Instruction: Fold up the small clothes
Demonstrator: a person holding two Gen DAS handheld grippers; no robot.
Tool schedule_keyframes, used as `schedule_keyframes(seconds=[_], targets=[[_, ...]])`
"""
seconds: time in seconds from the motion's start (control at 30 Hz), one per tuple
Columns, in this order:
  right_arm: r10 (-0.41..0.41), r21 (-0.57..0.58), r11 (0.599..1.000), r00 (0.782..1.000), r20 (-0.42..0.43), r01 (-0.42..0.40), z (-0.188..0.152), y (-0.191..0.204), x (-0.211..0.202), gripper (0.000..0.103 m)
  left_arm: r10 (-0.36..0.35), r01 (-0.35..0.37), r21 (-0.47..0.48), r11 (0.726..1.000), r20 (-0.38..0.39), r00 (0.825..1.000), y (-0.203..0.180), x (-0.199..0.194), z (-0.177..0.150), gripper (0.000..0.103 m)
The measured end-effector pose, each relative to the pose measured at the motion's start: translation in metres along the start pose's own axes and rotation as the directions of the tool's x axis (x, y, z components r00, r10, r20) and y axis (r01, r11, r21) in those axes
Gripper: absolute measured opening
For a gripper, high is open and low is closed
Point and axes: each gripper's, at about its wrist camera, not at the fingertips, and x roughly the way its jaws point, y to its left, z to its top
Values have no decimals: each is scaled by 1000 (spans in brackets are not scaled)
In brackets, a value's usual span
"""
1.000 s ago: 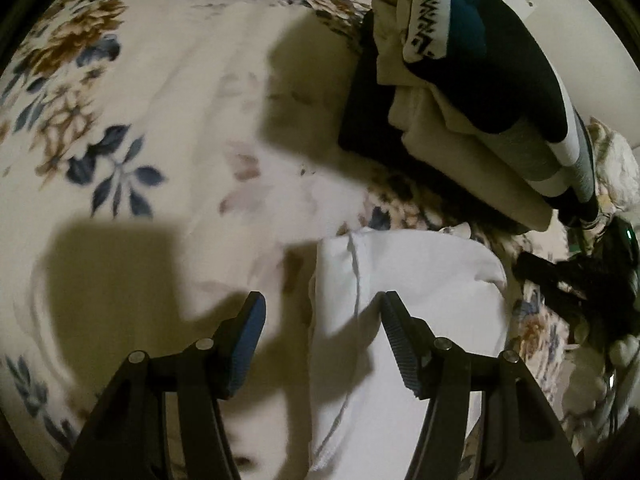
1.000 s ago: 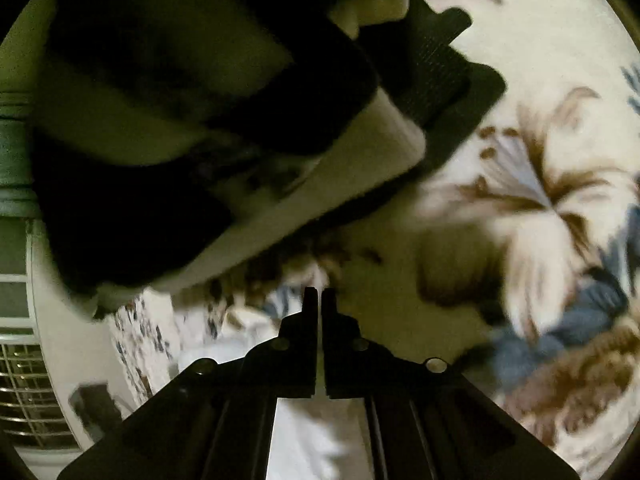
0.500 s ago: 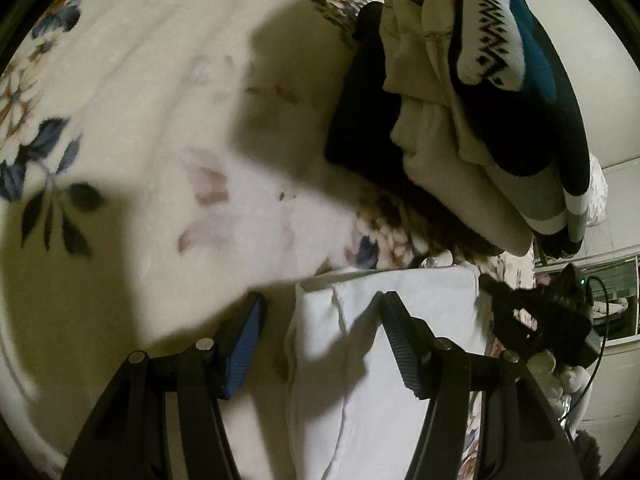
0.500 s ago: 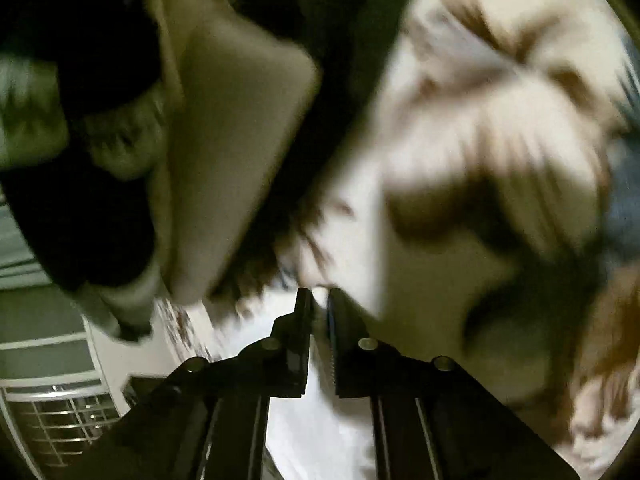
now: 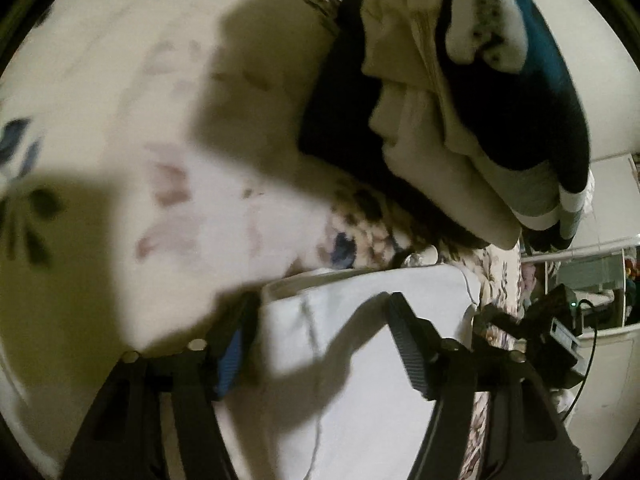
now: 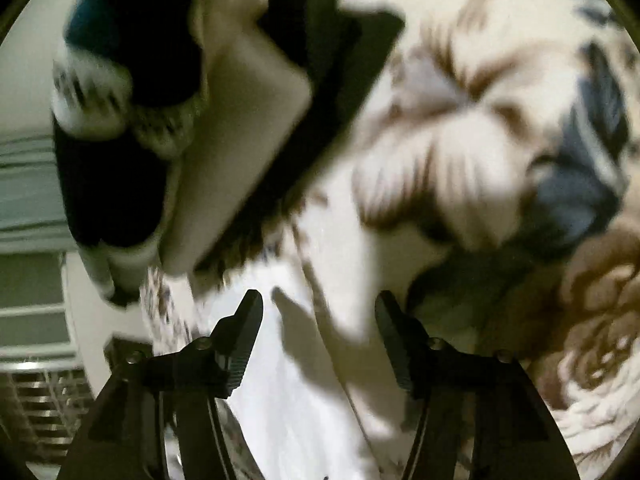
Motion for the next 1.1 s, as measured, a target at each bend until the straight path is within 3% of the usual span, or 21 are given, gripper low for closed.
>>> schedule_keyframes(seconds=[0.2,0.3,0.33,0.37,0.4,0.43,0.47,0.57,0.6,0.9,0.97,1.1], targets=[[147,-8,989,986,-75,-148,15,6,27,66,-20,18,98,995,23,1000,-20,6,4,65],[149,-61,986,980,-129,-158,19,20,43,66,-2,-3,154,988,33,999,-28,6,2,62],[134,-83,986,981,-139,-147,20,24,47,66,10,-16,167,986,33,999,-29,6,1,52],[112,-108,986,983,-144,-128,17,29,51,66,13,-18,171,985,32,999,-28,5,1,31],[101,-130,984,984,-145,-121,-2,35,49,64,12,-16,176,984,27,1000,-29,5,2,22],[91,-155,981,985,-146,-113,-3,40,49,52,10,-14,182,983,25,1000,-29,3,2,13],[64,-181,979,987,-145,-90,-5,45,49,28,13,-20,198,980,35,999,-32,0,1,11],[28,-232,971,992,-125,-57,-9,56,48,8,11,-27,236,971,66,998,-35,-17,-4,10],[20,-248,968,993,-115,-49,-12,61,45,6,9,-27,244,969,74,997,-37,-24,-6,10],[99,-336,935,993,-63,-114,-63,93,-10,4,-49,2,295,956,152,987,-51,-93,-36,10],[111,-369,920,992,-67,-128,-88,107,-19,4,-65,13,308,951,159,985,-53,-115,-55,10],[118,-403,903,988,-102,-150,-135,89,-64,4,-70,30,294,955,127,989,-57,-131,-100,16]])
